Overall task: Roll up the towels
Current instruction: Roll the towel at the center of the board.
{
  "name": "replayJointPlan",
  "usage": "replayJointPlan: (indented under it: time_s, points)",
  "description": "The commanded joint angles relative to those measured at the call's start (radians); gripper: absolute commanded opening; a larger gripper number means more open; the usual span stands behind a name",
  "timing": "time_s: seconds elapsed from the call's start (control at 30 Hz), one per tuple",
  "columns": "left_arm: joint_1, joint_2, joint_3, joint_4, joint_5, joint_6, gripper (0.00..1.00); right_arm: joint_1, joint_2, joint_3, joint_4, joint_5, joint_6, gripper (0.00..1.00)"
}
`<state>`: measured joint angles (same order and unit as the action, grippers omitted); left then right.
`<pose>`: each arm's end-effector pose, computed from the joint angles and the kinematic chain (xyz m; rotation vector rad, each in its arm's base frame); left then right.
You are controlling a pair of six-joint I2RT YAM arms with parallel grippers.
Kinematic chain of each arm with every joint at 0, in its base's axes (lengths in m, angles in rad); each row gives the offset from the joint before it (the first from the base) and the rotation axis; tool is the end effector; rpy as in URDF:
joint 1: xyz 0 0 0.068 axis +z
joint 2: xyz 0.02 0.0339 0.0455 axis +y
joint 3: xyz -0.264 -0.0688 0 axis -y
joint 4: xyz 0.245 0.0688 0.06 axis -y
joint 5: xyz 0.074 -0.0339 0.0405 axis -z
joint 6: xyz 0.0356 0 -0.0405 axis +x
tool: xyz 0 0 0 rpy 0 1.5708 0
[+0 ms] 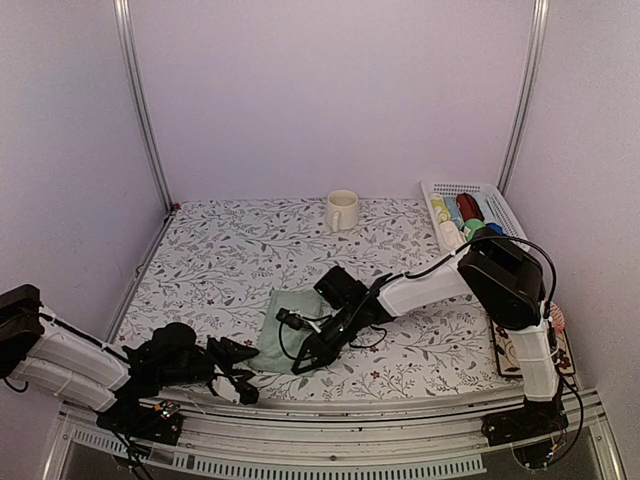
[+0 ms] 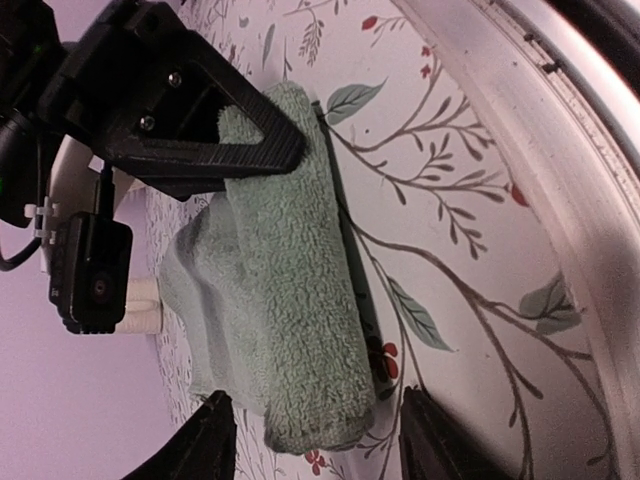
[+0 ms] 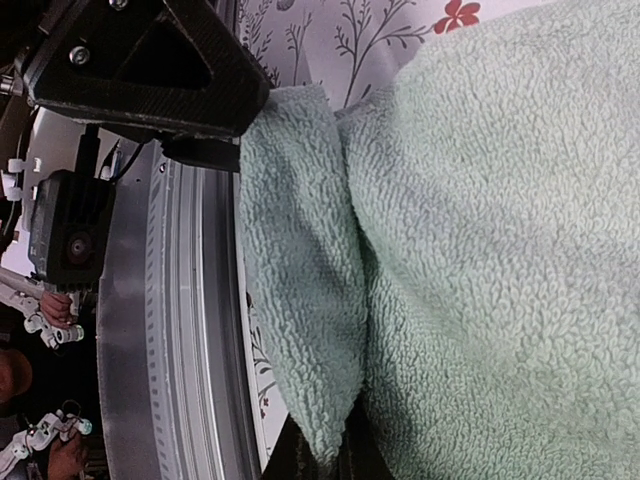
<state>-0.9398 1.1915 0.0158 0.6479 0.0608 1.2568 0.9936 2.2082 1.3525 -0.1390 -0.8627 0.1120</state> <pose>0.0965 -0.1358 0.1005 1.8864 0.9230 0.1274 0.2152 0.3801 0.0985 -1.4962 2.3021 1.4888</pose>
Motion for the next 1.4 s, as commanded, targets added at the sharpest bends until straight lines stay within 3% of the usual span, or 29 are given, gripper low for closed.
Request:
replayJointPlan:
  time_s: [0.0,0.1,0.33,0.37,0.47,0.63,0.8,1.03,1.17,1.37]
  points:
    - [-0.026,0.099,0.001,0.111,-0.058,0.012,0.55,-0.003,0.016,-0.016,0.016,-0.038,0.038,0.04]
    - [-0.033,0.168,0.006,0.179,-0.076,0.008,0.49,-0.004,0.018,-0.019,0.019,-0.036,0.037,0.04]
    - [-0.052,0.272,0.011,0.22,-0.097,0.015,0.02,-0.004,0.011,-0.022,0.029,-0.032,0.041,0.05]
    - [-0.054,0.278,0.014,0.208,-0.094,0.013,0.0,-0.007,0.009,-0.023,0.028,-0.026,0.041,0.06]
    - [-0.054,0.258,0.033,0.126,-0.08,-0.007,0.0,-0.012,-0.004,-0.027,0.02,-0.009,0.032,0.12]
    - [-0.034,0.14,0.136,-0.233,0.04,-0.098,0.0,-0.011,-0.081,-0.068,0.013,0.067,-0.024,0.33]
    - [0.013,0.072,0.208,-0.449,0.16,-0.148,0.0,-0.012,-0.195,-0.114,-0.007,0.182,-0.08,0.51]
    - [0.052,0.11,0.277,-0.581,0.234,-0.188,0.0,0.016,-0.37,-0.227,0.008,0.444,-0.184,0.61]
    - [0.089,0.137,0.346,-0.658,0.267,-0.227,0.0,0.113,-0.443,-0.322,0.084,0.67,-0.33,0.68]
    - [0.16,0.196,0.444,-0.799,0.37,-0.269,0.0,0.228,-0.469,-0.444,0.288,0.924,-0.487,0.69]
